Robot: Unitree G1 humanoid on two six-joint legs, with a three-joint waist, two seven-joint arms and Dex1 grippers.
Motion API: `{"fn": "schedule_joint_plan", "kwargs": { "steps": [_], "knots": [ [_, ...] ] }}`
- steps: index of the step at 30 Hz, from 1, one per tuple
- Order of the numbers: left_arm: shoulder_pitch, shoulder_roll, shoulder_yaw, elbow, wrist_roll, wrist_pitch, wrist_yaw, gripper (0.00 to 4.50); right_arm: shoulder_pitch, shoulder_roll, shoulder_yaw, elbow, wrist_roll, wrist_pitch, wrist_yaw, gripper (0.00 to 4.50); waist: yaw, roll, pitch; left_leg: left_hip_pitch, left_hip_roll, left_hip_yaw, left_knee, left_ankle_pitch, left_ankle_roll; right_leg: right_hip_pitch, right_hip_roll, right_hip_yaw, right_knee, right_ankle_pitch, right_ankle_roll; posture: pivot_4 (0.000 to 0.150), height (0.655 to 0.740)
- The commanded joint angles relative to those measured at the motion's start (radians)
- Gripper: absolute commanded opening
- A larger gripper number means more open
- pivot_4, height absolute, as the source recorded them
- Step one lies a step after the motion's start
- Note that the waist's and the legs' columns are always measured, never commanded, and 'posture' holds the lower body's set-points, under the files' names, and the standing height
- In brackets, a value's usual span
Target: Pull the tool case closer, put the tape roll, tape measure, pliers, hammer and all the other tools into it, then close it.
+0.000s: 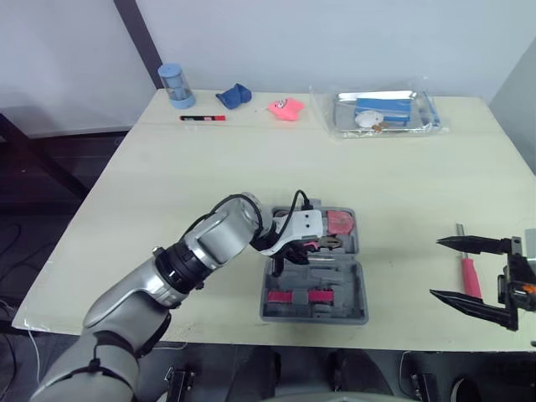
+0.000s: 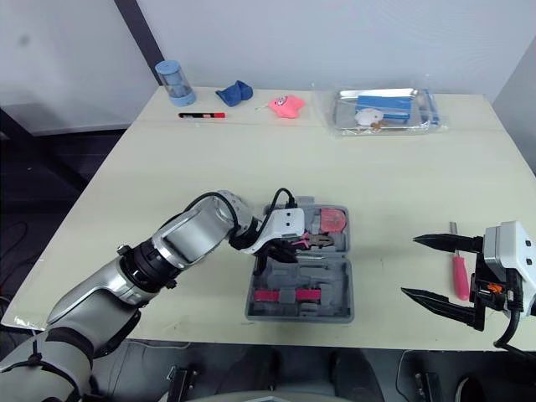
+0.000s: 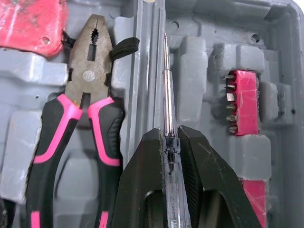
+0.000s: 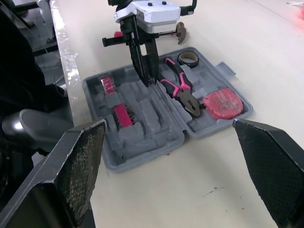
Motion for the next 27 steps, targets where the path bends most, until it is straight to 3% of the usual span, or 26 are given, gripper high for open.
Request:
{"fn": "schedule_joint_plan", "kwargs": {
  "steps": [1, 27],
  "knots": [
    [-0.011, -0.011, -0.007, -0.009, 0.013, -0.006, -0.017, 0.0, 0.007, 0.005, -0.023, -0.013, 0.005, -0.017, 0.005, 4.5, 0.0, 0.0, 0.0, 0.0, 0.0, 0.0, 0.0, 0.0, 0.0, 0.0, 0.0, 0.0, 0.0, 0.0, 0.0, 0.15, 0.74],
    [-0.019, -0.046, -0.046, 0.049, 0.112, -0.004, -0.057, 0.0, 0.012, 0.006, -0.02, -0.014, -0.002, -0.02, -0.001, 4.5, 0.0, 0.0, 0.0, 0.0, 0.0, 0.001, 0.001, 0.0, 0.0, 0.0, 0.0, 0.0, 0.001, 0.0, 0.0, 0.15, 0.74]
  ]
}}
